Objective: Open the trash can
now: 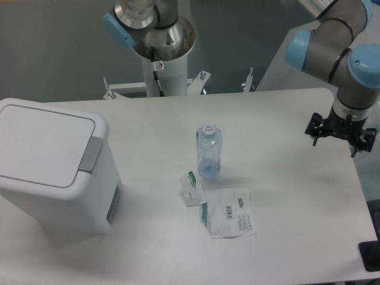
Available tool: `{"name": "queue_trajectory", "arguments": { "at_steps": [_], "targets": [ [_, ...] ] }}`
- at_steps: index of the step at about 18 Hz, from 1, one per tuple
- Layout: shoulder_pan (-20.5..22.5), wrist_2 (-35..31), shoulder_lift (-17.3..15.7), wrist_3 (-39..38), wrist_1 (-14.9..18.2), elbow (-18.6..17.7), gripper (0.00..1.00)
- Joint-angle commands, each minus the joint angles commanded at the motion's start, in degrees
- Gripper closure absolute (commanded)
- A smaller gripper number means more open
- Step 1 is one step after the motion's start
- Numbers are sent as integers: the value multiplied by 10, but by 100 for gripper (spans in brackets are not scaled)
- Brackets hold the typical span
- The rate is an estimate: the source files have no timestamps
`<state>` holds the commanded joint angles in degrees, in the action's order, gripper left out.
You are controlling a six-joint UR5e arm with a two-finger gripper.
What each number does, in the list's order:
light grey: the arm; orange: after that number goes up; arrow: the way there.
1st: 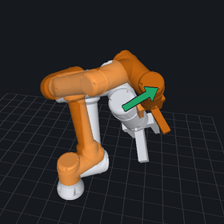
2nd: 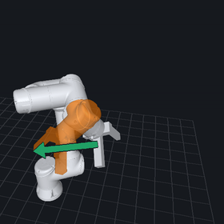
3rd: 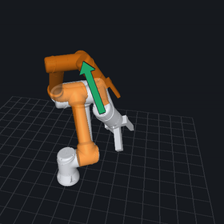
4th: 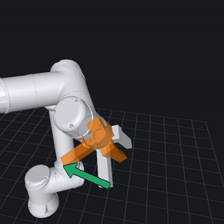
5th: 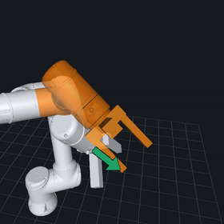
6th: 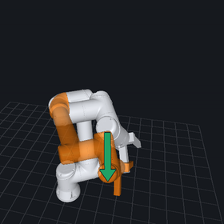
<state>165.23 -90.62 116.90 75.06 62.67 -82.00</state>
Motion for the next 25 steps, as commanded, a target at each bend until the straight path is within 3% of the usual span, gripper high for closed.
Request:
{"name": "queue_trajectory", "arguments": {
  "at_steps": [13, 19, 25],
  "targets": [
    [11, 16, -13, -25, 5, 13, 0],
    [-8, 47, -38, -119, 12, 6, 0],
    [-30, 57, -67, -141, 54, 4, 0]
  ]
}}
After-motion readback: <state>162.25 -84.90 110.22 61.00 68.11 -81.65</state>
